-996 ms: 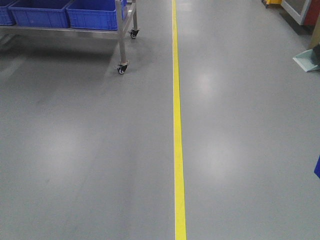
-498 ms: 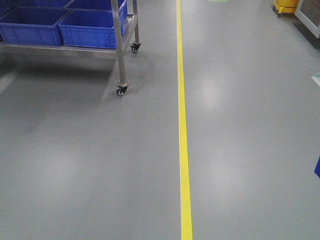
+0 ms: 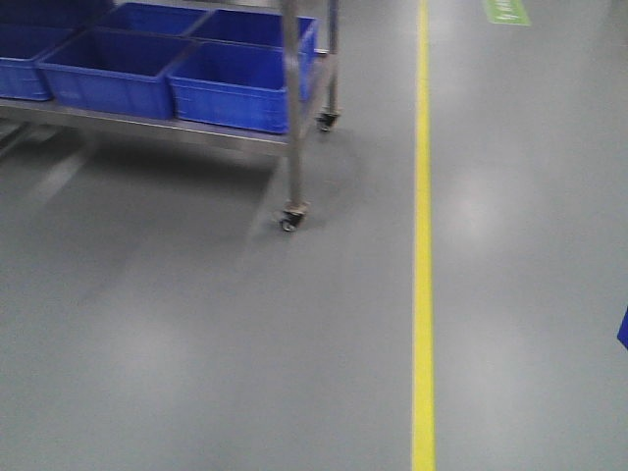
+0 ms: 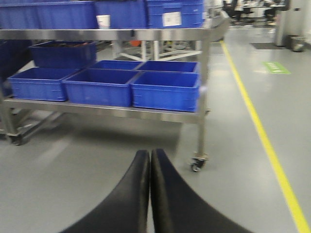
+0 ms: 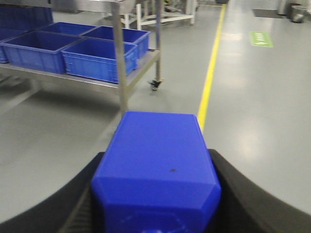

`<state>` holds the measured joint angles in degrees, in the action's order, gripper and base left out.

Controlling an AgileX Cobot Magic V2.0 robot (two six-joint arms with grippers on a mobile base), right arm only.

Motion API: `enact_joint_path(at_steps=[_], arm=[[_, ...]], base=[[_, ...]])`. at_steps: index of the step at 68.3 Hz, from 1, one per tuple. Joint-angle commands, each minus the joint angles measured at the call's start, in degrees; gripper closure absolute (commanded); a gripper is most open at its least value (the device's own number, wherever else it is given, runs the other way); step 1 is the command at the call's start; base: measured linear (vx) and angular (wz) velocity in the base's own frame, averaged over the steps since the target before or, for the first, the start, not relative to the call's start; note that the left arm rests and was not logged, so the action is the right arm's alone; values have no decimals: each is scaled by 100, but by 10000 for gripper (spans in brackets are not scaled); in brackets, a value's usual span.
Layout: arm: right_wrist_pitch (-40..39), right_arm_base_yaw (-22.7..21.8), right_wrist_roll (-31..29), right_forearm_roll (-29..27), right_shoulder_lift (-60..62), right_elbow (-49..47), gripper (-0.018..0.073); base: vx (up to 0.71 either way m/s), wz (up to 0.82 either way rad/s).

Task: Pour parts from conveyor to right shelf

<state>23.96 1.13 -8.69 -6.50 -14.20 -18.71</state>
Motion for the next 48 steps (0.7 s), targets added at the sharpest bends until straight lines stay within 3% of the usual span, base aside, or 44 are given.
enact_joint_path(at_steps=[1, 48], arm=[[-484, -4, 10, -9, -60, -156, 565], [-484, -4, 10, -4, -73, -156, 565]], base=[[61, 52], [56, 63]])
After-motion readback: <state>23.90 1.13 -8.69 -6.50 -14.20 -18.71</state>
